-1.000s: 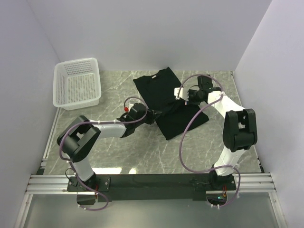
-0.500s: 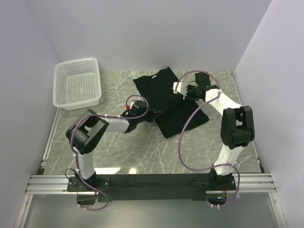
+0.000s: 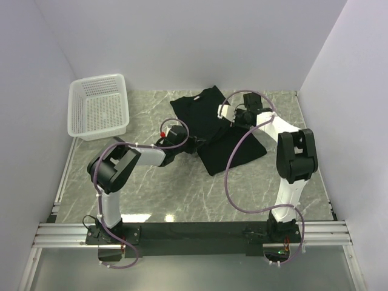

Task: Fold and stack the t-shirts
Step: Fold the T-shirt at the center of the board.

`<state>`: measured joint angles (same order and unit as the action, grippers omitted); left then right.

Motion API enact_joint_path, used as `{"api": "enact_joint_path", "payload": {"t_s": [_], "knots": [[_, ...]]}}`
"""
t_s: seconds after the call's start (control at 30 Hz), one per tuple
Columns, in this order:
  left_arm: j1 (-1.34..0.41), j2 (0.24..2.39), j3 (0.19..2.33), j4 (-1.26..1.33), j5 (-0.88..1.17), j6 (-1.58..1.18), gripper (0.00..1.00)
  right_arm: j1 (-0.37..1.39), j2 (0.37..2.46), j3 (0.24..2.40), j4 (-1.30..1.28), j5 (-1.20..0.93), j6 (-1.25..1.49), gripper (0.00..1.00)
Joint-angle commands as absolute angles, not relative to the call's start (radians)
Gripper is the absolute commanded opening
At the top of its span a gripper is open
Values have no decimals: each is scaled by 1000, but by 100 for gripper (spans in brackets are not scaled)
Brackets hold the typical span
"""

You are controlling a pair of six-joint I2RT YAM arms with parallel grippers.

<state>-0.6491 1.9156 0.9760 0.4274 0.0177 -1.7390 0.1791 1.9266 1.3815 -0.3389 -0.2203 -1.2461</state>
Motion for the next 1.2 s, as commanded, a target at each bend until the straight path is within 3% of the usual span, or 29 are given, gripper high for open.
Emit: {"api": "enact_joint_path", "payload": {"t_s": [0.0,1.17], "knots": [[-635,1922,1015,442,28,-1715,1,189,1933,1446,-279,-189,-1212,0],[-569,1970,1055,442,61,-1703,1,224,2086,1611,-271,-140,-1157,0]]}}
